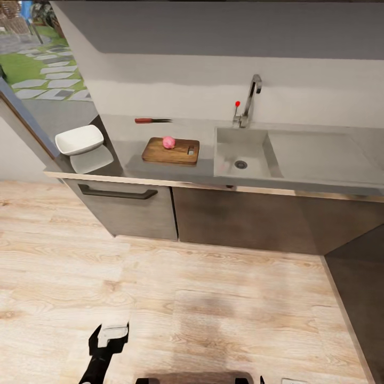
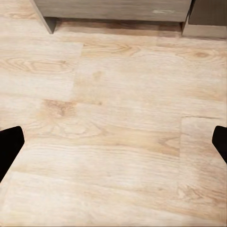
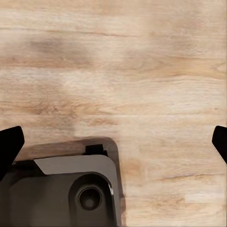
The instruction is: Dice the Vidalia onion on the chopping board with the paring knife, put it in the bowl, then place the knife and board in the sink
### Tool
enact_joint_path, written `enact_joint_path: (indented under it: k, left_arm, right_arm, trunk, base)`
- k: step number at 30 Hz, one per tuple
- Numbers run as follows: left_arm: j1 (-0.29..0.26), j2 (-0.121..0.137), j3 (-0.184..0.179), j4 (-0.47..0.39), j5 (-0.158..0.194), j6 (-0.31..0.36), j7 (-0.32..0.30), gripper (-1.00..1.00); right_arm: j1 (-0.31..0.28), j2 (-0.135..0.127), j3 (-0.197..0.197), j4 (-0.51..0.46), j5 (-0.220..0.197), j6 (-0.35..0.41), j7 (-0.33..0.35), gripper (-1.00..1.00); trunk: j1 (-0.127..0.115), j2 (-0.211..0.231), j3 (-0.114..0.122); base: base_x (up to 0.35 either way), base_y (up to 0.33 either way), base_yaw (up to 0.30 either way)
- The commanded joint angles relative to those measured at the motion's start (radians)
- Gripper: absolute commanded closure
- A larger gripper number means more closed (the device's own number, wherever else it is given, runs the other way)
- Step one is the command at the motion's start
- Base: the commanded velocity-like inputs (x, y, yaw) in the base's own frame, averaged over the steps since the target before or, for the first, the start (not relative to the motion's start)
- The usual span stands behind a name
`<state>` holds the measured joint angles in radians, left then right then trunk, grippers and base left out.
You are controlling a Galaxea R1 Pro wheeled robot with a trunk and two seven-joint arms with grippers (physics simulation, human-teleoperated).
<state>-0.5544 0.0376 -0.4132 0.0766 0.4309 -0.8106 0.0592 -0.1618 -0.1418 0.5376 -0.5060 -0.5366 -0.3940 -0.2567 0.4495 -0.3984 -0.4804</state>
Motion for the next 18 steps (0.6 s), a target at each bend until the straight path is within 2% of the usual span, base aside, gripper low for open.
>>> enact_joint_path:
  k: [1, 6, 10, 18]
  left_arm:
    - [0.004, 0.001, -0.008, 0.003, 0.000, -0.008, 0.007, -1.00]
    - [0.012, 0.010, -0.007, 0.003, 0.001, -0.002, 0.010, -1.00]
    - [0.014, 0.030, -0.007, 0.003, 0.002, 0.028, 0.011, -1.00]
    - [0.014, 0.039, -0.007, 0.003, 0.002, 0.078, 0.011, -1.00]
  right_arm:
    - [-0.001, -0.001, 0.009, 0.002, 0.001, -0.005, -0.008, -1.00]
    - [-0.001, 0.001, 0.010, 0.010, 0.013, -0.030, -0.009, -1.00]
    - [-0.001, 0.004, 0.011, 0.012, 0.014, -0.057, -0.013, -1.00]
    - [-0.001, 0.005, 0.010, 0.017, 0.012, -0.063, -0.015, -1.00]
  trunk:
    - [0.001, -0.002, -0.001]
    - [0.001, -0.002, -0.001]
    - [0.001, -0.002, 0.000]
    - [0.001, -0.002, 0.011]
  base:
    - [0.000, 0.000, 0.000]
    - [0.000, 0.000, 0.000]
    - [0.000, 0.000, 0.000]
    - [0.000, 0.000, 0.000]
